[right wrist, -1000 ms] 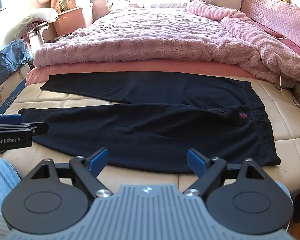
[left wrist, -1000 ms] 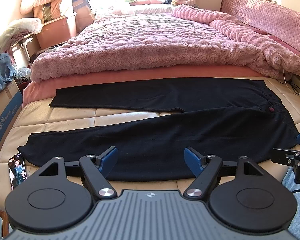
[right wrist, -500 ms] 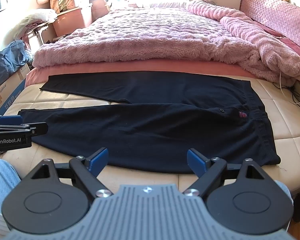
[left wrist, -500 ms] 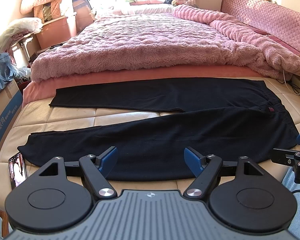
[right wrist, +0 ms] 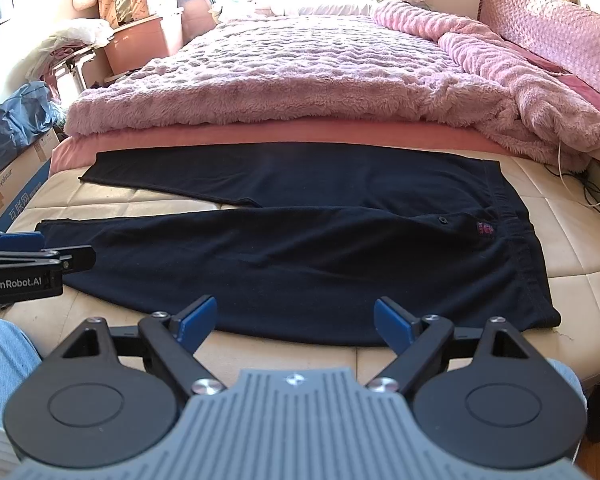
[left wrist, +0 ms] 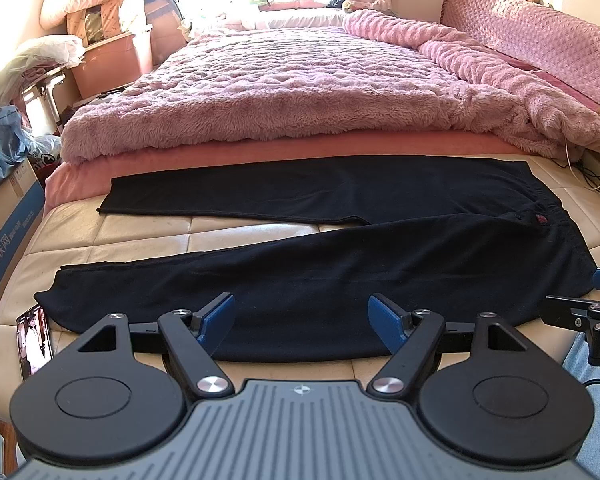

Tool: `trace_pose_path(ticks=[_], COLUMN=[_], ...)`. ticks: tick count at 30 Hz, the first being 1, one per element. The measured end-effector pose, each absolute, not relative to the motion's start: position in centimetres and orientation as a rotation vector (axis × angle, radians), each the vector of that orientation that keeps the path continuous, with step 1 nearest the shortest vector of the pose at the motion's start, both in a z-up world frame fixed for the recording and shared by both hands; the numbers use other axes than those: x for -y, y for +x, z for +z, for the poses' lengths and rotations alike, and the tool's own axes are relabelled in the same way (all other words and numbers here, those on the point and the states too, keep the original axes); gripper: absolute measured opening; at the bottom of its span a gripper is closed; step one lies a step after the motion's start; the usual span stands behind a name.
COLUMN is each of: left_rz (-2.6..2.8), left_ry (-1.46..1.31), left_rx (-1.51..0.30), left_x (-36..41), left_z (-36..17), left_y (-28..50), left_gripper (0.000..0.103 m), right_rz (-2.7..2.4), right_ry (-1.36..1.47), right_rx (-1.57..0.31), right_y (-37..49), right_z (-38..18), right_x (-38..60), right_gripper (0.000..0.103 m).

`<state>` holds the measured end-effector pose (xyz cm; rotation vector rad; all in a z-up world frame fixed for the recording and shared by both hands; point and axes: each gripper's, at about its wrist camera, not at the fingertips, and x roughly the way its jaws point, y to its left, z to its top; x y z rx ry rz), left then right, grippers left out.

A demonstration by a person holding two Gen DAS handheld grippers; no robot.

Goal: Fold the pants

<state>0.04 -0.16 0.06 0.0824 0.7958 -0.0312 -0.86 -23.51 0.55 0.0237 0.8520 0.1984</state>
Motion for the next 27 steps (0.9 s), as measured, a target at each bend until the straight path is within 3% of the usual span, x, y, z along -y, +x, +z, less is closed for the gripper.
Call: trace_pose_path(ticks=[27], left_rz=[-0.033], left_ry=[0.083], left_rx=[-0.808], left_x=[0.43], left_z=[-0.41], left_y=[0.51], left_gripper=[0.089], right_rz=[0.196], right_ry=[0.034], right_rx=[-0.861], right_y=[-0.82], right_z=[0.58], right_x=[23.54], right_gripper=[0.082])
